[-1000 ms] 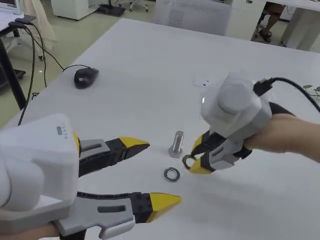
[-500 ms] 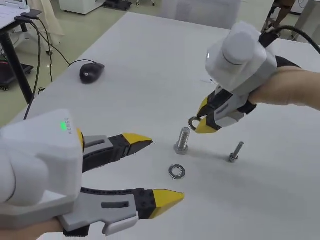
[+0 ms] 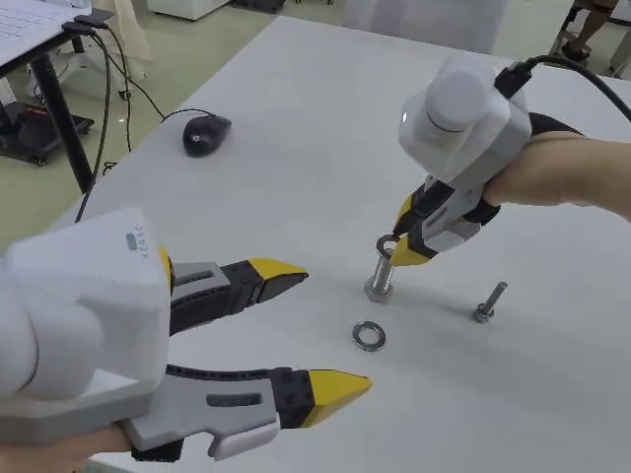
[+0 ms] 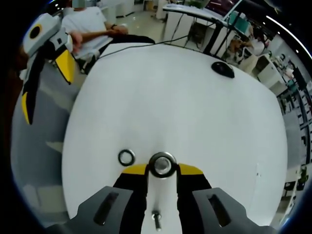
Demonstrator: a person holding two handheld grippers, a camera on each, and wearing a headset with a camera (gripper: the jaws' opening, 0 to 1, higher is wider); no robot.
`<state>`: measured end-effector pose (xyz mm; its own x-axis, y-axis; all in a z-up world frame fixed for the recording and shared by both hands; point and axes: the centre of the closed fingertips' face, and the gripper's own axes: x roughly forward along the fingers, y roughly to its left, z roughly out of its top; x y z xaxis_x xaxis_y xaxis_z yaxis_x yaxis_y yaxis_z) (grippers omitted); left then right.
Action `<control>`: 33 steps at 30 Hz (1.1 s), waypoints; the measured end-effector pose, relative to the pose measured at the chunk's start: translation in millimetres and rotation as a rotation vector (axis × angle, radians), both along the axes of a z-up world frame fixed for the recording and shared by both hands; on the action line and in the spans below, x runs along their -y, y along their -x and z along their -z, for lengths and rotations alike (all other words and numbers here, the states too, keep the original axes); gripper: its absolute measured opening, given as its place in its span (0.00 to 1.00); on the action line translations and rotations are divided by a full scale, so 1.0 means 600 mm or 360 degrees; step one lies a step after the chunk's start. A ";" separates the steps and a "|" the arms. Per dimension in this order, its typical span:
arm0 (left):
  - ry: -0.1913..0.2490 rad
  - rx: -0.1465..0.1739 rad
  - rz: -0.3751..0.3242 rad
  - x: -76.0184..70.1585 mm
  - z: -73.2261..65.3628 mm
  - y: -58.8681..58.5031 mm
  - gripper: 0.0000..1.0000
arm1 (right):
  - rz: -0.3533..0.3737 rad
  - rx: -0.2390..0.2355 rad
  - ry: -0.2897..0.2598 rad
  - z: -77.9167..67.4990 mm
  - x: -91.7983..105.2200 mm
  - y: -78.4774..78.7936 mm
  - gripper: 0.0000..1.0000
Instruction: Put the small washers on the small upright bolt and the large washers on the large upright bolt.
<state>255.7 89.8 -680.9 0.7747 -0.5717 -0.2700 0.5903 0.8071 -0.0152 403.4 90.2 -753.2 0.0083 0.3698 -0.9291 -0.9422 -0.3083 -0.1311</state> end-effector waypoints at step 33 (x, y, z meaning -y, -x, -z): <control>-0.0004 -0.0030 -0.0043 -0.012 0.009 0.001 0.55 | -0.0070 -0.0019 0.0091 0.106 -0.002 -0.015 0.24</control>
